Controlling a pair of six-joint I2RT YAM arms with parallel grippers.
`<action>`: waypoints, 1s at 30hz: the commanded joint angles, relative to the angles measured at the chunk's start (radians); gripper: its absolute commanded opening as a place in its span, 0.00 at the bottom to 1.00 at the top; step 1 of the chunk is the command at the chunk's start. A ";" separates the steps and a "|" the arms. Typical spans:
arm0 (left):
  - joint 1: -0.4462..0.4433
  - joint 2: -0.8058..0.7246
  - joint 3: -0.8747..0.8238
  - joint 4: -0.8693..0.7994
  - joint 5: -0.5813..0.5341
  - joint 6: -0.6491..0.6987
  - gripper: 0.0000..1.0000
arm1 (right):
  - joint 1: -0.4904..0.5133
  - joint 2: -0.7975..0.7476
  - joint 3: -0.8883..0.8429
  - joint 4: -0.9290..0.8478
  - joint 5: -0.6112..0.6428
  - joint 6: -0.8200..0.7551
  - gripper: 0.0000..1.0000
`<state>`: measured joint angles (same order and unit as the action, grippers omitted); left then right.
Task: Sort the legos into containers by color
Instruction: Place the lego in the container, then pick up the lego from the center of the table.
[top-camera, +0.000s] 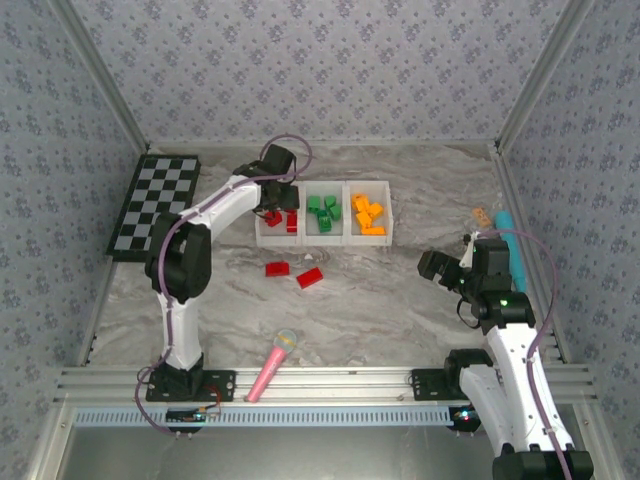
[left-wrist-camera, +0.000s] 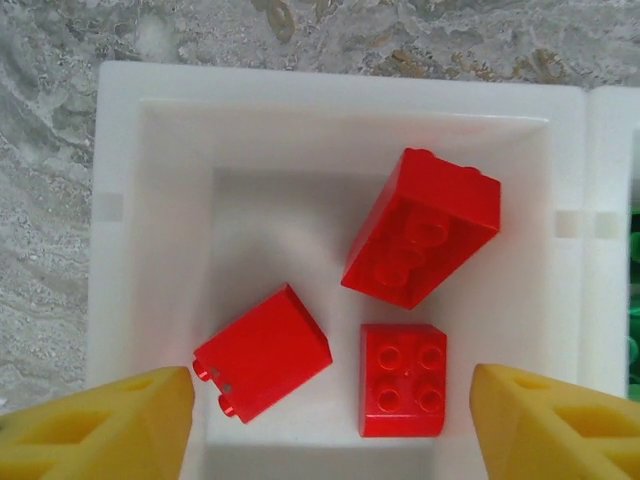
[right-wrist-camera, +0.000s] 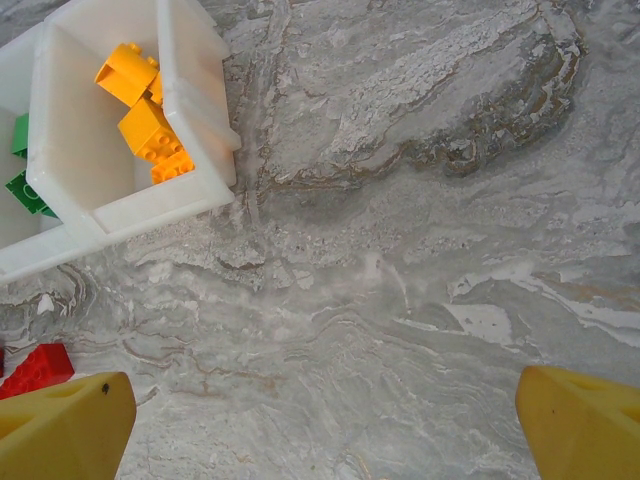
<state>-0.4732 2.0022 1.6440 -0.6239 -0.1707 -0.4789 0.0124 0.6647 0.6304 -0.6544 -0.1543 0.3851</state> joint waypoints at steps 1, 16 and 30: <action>-0.011 -0.100 -0.013 0.024 0.008 0.026 0.77 | -0.009 0.002 -0.011 0.008 -0.014 0.009 0.99; -0.135 -0.616 -0.409 0.069 0.001 0.049 1.00 | -0.009 -0.007 -0.006 -0.001 -0.010 0.008 0.99; -0.415 -0.717 -0.686 0.108 0.026 0.090 1.00 | -0.009 -0.007 -0.015 0.006 -0.003 0.008 1.00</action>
<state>-0.8280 1.2293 0.9413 -0.5316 -0.1417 -0.4221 0.0090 0.6655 0.6296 -0.6544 -0.1539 0.3851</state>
